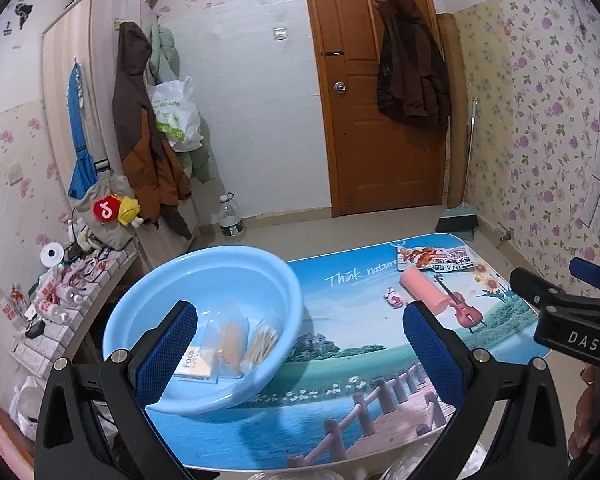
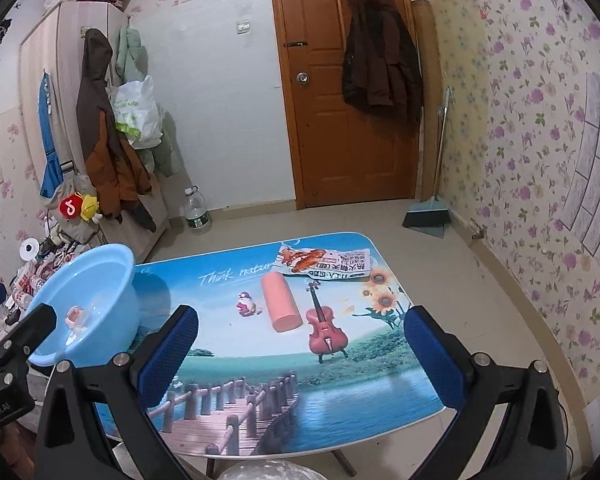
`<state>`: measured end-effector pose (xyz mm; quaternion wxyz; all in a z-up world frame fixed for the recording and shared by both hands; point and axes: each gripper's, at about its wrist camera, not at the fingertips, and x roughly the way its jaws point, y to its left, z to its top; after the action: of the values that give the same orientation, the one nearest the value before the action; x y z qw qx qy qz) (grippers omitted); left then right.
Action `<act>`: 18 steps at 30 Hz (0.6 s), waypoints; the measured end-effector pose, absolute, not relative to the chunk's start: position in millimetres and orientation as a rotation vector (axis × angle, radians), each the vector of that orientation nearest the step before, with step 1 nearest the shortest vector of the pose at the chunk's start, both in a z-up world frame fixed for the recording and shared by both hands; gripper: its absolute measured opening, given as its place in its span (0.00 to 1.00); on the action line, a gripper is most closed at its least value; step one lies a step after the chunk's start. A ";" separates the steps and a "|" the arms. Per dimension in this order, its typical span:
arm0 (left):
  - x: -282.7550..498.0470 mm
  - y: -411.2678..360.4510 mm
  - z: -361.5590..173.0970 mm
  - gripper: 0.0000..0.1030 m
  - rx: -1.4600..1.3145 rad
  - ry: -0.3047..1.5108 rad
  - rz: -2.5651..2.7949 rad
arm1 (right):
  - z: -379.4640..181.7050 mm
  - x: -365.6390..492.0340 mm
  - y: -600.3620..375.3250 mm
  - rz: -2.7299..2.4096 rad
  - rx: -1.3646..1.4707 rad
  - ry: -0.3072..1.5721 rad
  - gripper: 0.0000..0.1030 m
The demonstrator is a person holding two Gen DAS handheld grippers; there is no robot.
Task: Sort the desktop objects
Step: 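Withdraw both grippers from the basin back over the table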
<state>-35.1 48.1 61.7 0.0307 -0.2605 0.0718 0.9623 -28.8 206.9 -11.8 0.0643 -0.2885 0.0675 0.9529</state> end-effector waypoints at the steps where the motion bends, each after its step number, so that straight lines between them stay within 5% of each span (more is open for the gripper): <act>1: -36.4 51.9 60.0 1.00 -0.809 0.226 2.958 | -13.6 -29.6 209.2 2.875 -0.874 0.205 1.00; 18: -79.9 111.9 22.0 1.00 -0.907 0.296 2.839 | -62.7 -64.5 250.8 2.813 -0.973 0.224 1.00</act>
<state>-79.9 111.9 22.0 0.0732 -0.3020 0.0985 0.9454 -64.5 250.8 -62.7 0.0784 -0.3250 0.0747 0.9395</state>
